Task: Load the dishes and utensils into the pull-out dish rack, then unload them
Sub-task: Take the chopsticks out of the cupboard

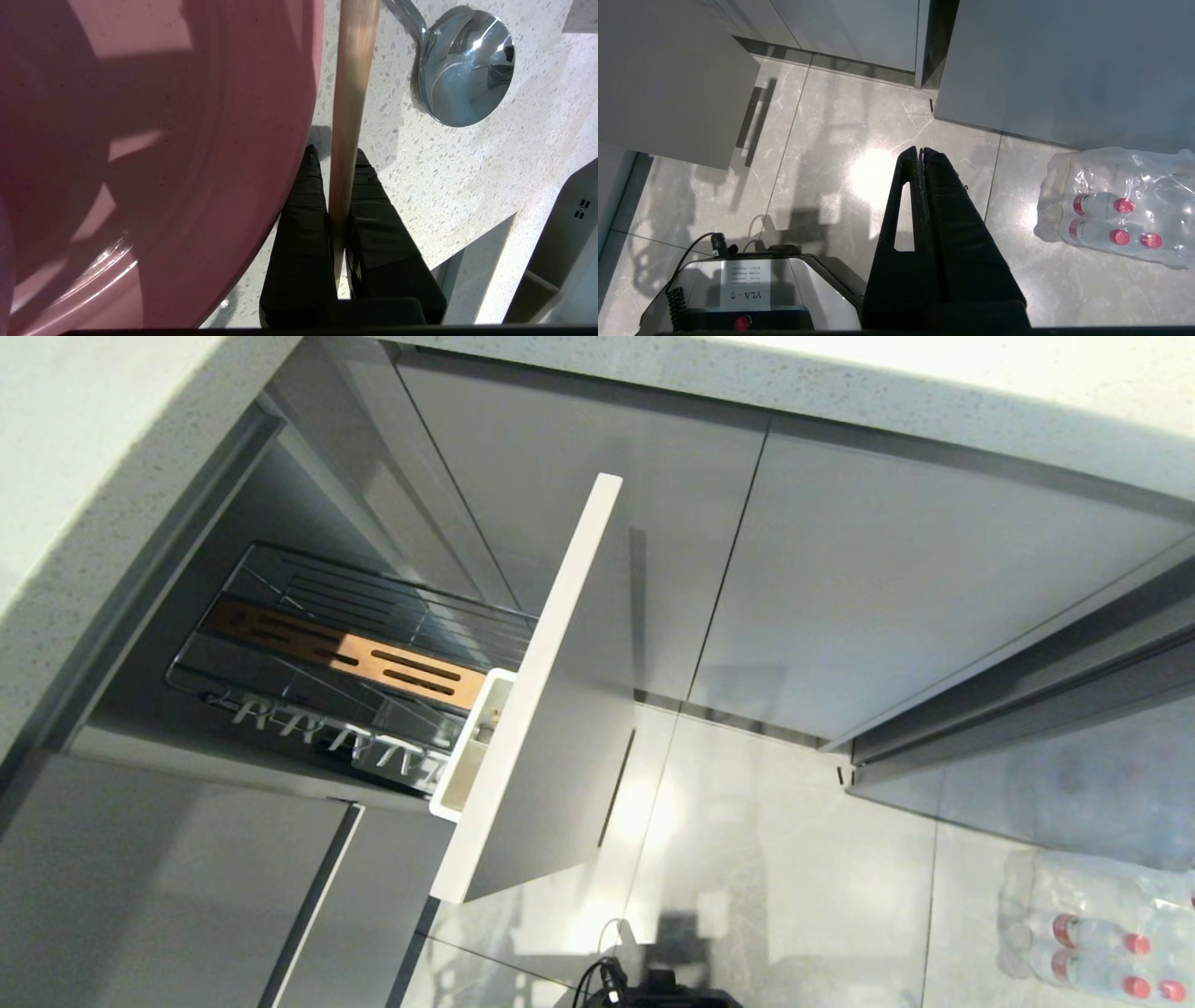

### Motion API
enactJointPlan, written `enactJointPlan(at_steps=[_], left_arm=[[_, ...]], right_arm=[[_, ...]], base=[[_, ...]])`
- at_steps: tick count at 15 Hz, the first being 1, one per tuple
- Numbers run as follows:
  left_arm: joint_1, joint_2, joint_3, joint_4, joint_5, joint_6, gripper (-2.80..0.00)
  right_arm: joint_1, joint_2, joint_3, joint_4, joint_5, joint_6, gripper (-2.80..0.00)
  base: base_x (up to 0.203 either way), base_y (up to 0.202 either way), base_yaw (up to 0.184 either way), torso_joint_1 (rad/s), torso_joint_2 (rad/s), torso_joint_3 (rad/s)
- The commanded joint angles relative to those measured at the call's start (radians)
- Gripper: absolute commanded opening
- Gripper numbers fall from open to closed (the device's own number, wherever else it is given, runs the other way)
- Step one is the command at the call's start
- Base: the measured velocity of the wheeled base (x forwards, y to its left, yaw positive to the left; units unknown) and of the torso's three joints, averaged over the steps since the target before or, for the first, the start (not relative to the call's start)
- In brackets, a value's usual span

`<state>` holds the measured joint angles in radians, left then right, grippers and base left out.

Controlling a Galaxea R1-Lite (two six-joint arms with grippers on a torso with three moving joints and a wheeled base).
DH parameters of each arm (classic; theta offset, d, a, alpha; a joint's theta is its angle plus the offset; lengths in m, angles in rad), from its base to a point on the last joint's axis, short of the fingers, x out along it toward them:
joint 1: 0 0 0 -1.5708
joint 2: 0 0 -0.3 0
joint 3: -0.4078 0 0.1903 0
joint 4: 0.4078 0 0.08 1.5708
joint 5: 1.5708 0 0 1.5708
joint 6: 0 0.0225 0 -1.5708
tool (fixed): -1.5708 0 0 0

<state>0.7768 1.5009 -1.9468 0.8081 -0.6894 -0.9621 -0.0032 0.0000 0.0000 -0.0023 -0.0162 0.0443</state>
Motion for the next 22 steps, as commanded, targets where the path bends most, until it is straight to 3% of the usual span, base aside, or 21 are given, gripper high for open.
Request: enactJointPlan(at_steps=[1,2,3,18,22], left_arm=[[0.001,0.006,0.002,0.008,-0.002,-0.006,-2.80],[0.001,0.006,0.003,0.008,-0.002,-0.006,-2.80],[0.001,0.005,0.003,0.008,-0.002,-0.006,0.00],[-0.001,-0.117,0.000,-0.038,-0.006,-0.007,0.00],[-0.055,-0.189,0.000,-0.094,-0.005,-0.010,0.00]], right_arm=[[0.000,0.000,0.000,-0.001,0.000,0.000,-2.80],[0.000,0.000,0.000,0.001,0.001,0.000,-2.80],[0.000,0.001,0.000,0.000,0.000,0.000,-2.80],[0.000,0.000,0.000,-0.001,-0.001,0.000,-2.80],[0.000,0.000,0.000,0.000,0.000,0.000,-2.80]], base=[[0.000,0.000,0.000,0.000,0.00,0.000],[0.000,0.000,0.000,0.000,0.00,0.000],[0.000,0.000,0.000,0.000,0.00,0.000],[0.000,0.000,0.000,0.000,0.00,0.000],[0.000,0.000,0.000,0.000,0.00,0.000]])
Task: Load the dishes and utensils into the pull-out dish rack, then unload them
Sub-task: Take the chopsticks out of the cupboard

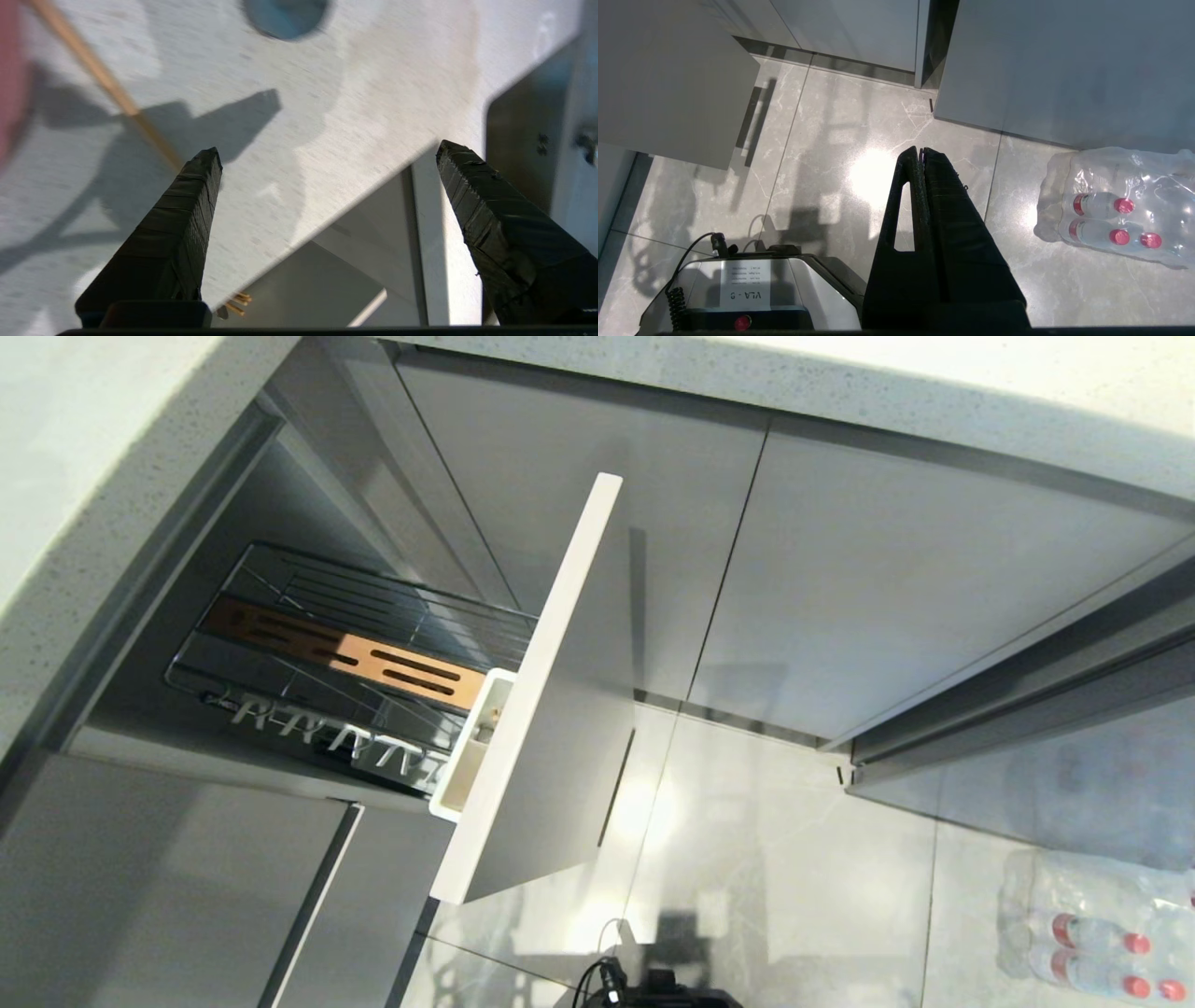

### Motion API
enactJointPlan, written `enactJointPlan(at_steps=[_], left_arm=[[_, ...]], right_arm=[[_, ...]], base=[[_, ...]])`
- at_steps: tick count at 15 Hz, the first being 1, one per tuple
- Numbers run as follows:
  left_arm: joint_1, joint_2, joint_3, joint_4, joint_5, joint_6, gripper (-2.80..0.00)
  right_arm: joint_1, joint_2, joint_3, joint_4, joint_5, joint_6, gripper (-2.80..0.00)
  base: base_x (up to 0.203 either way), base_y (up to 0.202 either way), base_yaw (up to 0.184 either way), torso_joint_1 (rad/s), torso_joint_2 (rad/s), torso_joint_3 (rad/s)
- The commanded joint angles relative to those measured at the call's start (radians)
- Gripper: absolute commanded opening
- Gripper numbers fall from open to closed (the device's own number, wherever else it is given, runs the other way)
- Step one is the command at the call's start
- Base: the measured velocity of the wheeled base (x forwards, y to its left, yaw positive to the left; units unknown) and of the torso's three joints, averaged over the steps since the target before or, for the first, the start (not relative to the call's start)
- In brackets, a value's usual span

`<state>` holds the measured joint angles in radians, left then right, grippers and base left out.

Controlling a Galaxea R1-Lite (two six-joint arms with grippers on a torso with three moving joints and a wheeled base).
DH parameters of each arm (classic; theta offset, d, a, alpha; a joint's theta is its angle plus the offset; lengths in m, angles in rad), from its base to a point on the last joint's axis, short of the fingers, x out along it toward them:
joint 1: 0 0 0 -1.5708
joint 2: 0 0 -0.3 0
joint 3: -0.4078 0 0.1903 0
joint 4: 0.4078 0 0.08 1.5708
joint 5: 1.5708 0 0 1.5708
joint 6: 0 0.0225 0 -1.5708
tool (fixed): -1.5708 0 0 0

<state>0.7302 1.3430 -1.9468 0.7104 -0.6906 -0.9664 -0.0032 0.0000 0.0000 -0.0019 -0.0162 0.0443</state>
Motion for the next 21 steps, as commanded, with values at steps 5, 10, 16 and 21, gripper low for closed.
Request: enactJointPlan(at_steps=[5,10,16,21], left_arm=[[-0.241,-0.110,0.002,-0.072,0.011,0.002,-2.80],[-0.487,-0.152,0.032,-0.087,0.008,0.010,-2.80],[-0.661,-0.091,0.103,0.050,0.010,0.190,-2.80],[-0.811,0.005,0.092,0.314,0.086,0.501,-2.80]], right_arm=[[0.000,0.000,0.000,-0.001,0.000,0.000,-2.80],[0.000,0.000,0.000,-0.001,0.001,0.000,-2.80],[0.000,0.001,0.000,-0.001,0.001,0.000,-2.80],[0.000,0.002,0.000,-0.001,0.000,0.000,-2.80]], base=[[0.000,0.000,0.000,0.000,0.00,0.000],[0.000,0.000,0.000,0.000,0.00,0.000],[0.000,0.000,0.000,0.000,0.00,0.000],[0.000,0.000,0.000,0.000,0.00,0.000]])
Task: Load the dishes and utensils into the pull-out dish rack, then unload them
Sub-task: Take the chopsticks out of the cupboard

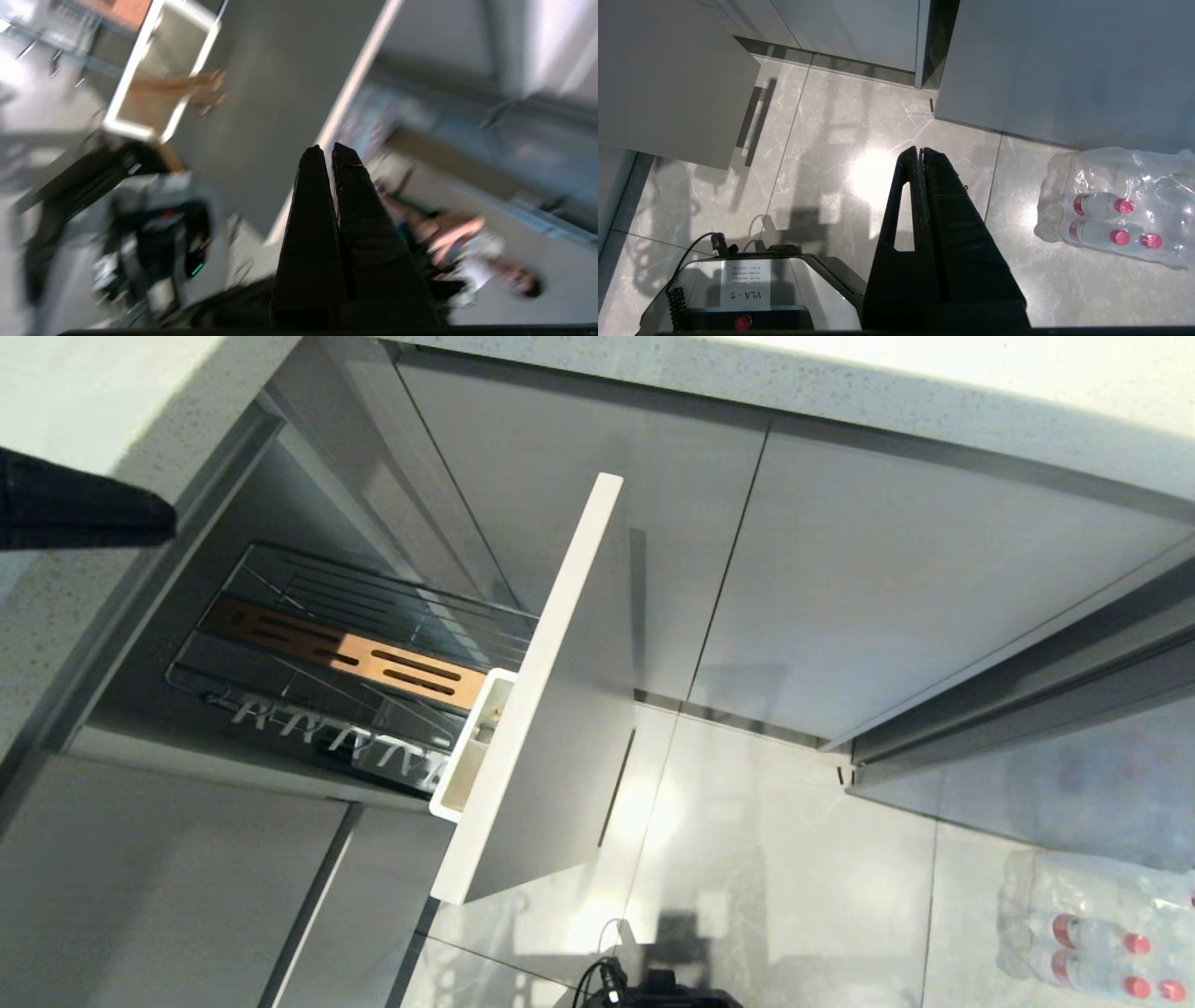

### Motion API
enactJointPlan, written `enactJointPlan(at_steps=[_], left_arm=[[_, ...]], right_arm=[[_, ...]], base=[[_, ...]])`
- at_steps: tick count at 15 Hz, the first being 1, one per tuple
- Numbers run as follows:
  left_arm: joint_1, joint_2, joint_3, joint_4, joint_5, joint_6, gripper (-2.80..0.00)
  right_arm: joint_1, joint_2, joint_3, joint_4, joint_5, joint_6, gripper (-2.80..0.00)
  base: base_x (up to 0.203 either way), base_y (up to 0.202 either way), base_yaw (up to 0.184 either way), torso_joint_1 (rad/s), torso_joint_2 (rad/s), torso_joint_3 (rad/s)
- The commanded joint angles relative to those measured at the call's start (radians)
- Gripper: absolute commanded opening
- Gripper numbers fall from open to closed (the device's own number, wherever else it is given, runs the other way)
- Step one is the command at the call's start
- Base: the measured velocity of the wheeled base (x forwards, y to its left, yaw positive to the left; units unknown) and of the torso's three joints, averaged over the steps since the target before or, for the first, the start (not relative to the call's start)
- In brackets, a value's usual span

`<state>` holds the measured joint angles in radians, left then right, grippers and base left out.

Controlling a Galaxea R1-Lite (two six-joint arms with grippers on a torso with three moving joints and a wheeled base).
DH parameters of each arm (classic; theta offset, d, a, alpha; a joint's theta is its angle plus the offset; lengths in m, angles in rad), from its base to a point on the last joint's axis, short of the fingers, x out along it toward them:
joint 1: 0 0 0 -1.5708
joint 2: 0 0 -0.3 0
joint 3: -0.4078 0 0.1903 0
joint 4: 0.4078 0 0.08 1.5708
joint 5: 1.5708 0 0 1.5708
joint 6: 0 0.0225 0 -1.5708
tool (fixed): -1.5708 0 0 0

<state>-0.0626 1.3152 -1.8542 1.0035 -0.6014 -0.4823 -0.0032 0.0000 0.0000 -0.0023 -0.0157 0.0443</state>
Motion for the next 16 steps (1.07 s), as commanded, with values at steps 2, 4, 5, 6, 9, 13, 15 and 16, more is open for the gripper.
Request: enactJointPlan(at_steps=[2,4,5,6,9,13,15,16], left_arm=[[-0.076,0.071,0.001,0.075,0.132,0.057,-2.80],[-0.143,0.110,0.005,0.107,0.233,0.063,-2.80],[-0.173,0.136,0.006,0.134,0.270,0.063,-2.80],[-0.199,0.161,0.006,0.159,0.303,0.058,-2.80],[-0.255,0.260,0.006,0.189,0.369,0.006,-2.80],[-0.327,0.381,-0.006,0.196,0.406,-0.118,-2.80],[-0.350,0.437,-0.011,0.200,0.450,-0.164,-2.80],[-0.357,0.456,-0.010,0.201,0.466,-0.174,-2.80]], right_arm=[[0.000,0.000,0.000,0.000,-0.001,0.001,-2.80],[0.000,0.000,0.000,0.000,-0.001,0.000,-2.80],[0.000,0.001,0.000,0.000,0.000,0.001,-2.80],[0.000,0.000,0.000,-0.001,-0.001,0.000,-2.80],[0.000,0.000,0.000,0.000,0.000,0.000,-2.80],[0.000,0.000,0.000,-0.001,-0.001,0.000,-2.80],[0.000,0.000,0.000,-0.001,-0.001,0.001,-2.80],[0.000,0.000,0.000,-0.001,-0.001,0.000,-2.80]], base=[[0.000,0.000,0.000,0.000,0.00,0.000],[0.000,0.000,0.000,0.000,0.00,0.000],[0.000,0.000,0.000,0.000,0.00,0.000],[0.000,0.000,0.000,0.000,0.00,0.000],[0.000,0.000,0.000,0.000,0.00,0.000],[0.000,0.000,0.000,0.000,0.00,0.000],[0.000,0.000,0.000,0.000,0.00,0.000],[0.000,0.000,0.000,0.000,0.00,0.000]])
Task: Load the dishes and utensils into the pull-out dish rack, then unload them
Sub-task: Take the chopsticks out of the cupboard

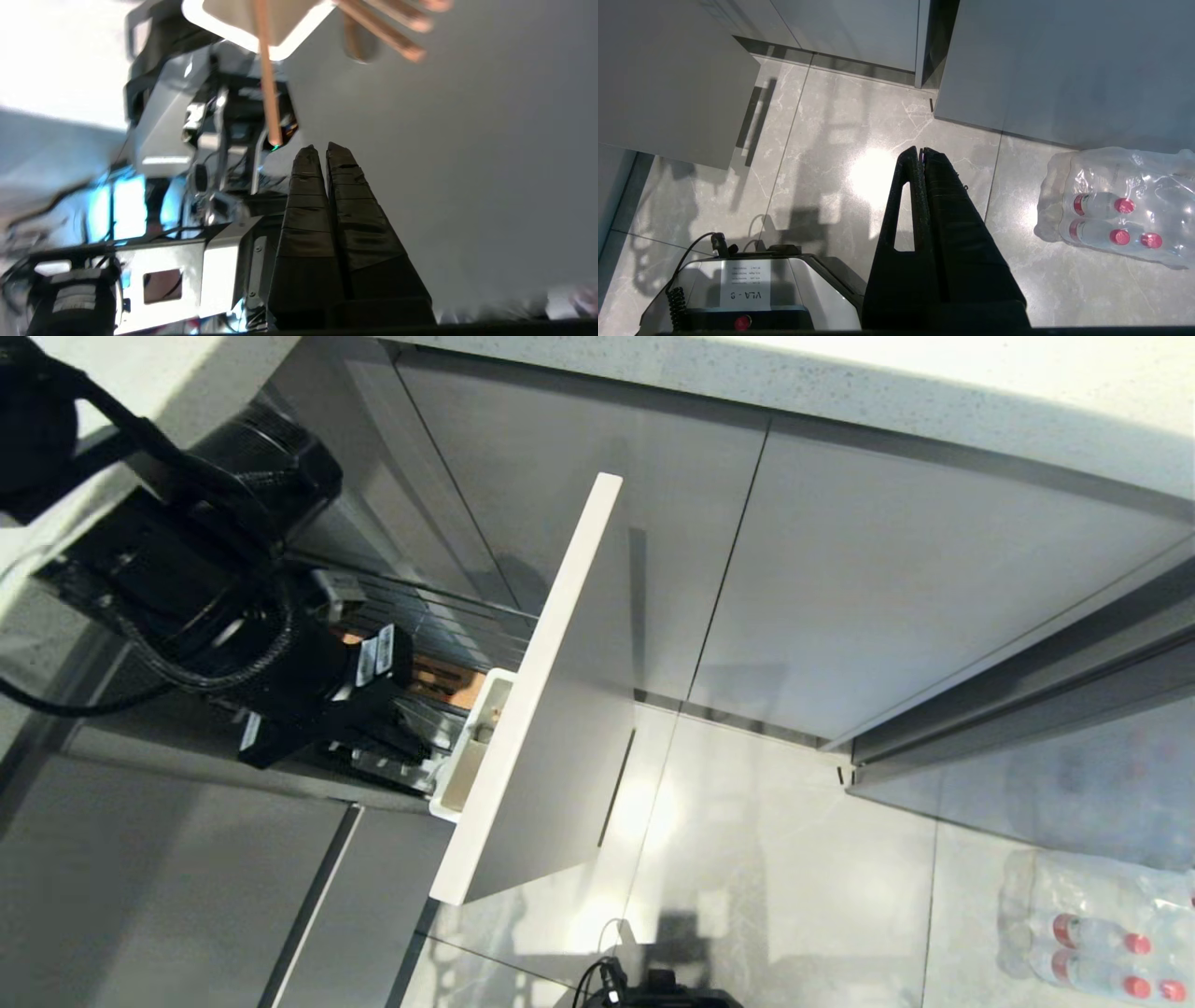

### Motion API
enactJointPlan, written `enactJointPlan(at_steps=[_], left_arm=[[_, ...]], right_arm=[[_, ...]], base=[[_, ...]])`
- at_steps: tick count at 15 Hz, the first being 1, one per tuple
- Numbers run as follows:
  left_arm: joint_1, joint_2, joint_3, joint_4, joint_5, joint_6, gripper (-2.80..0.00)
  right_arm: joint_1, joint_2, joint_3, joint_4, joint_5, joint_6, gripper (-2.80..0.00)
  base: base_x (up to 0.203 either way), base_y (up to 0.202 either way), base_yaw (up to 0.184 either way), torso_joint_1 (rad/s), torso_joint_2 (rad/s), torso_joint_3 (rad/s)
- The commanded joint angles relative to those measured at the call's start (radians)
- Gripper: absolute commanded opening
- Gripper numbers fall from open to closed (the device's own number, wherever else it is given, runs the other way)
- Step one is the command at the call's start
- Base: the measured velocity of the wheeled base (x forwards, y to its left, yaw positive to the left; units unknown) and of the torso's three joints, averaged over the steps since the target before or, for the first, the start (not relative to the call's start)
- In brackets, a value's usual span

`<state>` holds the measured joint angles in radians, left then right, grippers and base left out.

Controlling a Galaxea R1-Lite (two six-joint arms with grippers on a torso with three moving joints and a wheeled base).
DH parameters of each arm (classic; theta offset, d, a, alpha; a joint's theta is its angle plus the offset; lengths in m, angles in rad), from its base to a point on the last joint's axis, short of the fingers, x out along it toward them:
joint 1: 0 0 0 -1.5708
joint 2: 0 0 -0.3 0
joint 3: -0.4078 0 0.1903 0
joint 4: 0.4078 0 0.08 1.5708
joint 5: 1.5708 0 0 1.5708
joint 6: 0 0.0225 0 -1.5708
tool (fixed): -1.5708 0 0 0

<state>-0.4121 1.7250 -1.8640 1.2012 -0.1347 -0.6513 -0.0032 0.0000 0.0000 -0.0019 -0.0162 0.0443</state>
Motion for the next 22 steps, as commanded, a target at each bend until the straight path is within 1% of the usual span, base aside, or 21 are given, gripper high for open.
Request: enactJointPlan(at_steps=[1,3,6,7,10,18,22], left_arm=[[-0.010,0.065,-0.002,0.026,0.003,-0.006,-2.80],[-0.020,0.100,-0.033,0.080,0.008,-0.007,-2.80],[-0.027,0.119,-0.034,0.089,0.009,-0.007,-2.80],[-0.027,0.126,-0.034,0.088,0.008,-0.008,0.00],[-0.028,0.152,-0.035,0.087,0.007,-0.031,0.00],[-0.054,0.220,-0.024,0.152,0.000,-0.037,0.00],[-0.054,0.246,-0.018,0.155,-0.006,-0.051,0.00]], right_arm=[[0.000,0.001,0.000,0.000,0.000,0.000,-2.80],[0.000,0.001,0.000,-0.001,0.000,0.000,-2.80],[0.000,0.000,0.000,-0.001,-0.001,0.000,-2.80],[0.000,0.000,0.000,0.000,0.001,0.000,-2.80],[0.000,0.000,0.000,-0.001,-0.001,0.000,-2.80],[0.000,0.001,0.000,-0.001,0.000,0.000,-2.80],[0.000,0.000,0.000,0.000,0.001,0.000,-2.80]], base=[[0.000,0.000,0.000,0.000,0.00,0.000],[0.000,0.000,0.000,0.000,0.00,0.000],[0.000,0.000,0.000,0.000,0.00,0.000],[0.000,0.000,0.000,0.000,0.00,0.000],[0.000,0.000,0.000,0.000,0.00,0.000],[0.000,0.000,0.000,0.000,0.00,0.000],[0.000,0.000,0.000,0.000,0.00,0.000]])
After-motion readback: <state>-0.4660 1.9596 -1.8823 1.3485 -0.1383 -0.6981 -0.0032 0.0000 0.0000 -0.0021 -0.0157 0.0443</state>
